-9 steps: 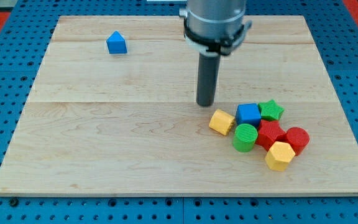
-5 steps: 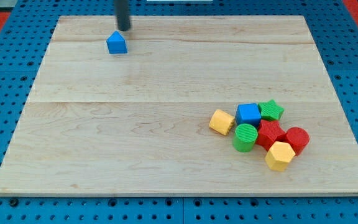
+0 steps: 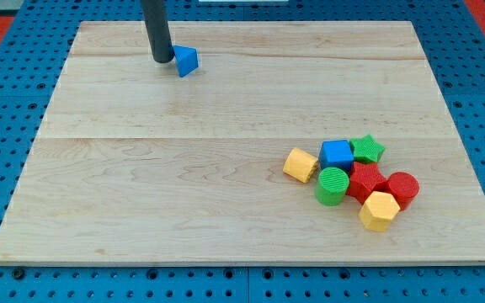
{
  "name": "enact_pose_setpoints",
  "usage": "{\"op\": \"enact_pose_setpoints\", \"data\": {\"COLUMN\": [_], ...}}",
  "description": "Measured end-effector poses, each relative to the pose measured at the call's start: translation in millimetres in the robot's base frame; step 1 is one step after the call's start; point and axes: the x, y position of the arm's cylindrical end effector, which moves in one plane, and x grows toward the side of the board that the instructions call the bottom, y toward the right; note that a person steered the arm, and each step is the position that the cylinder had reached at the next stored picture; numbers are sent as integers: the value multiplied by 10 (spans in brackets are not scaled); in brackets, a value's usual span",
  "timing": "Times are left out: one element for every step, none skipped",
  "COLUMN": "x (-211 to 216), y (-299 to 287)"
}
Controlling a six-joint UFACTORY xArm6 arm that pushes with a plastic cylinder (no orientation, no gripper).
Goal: Push the blue triangle into the blue cube
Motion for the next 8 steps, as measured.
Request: {"op": "enact_pose_setpoints", "data": {"x": [21, 458, 766, 677, 954, 1441, 1490, 1165], "y": [163, 869, 1361, 806, 872, 1099, 1386, 1097]}}
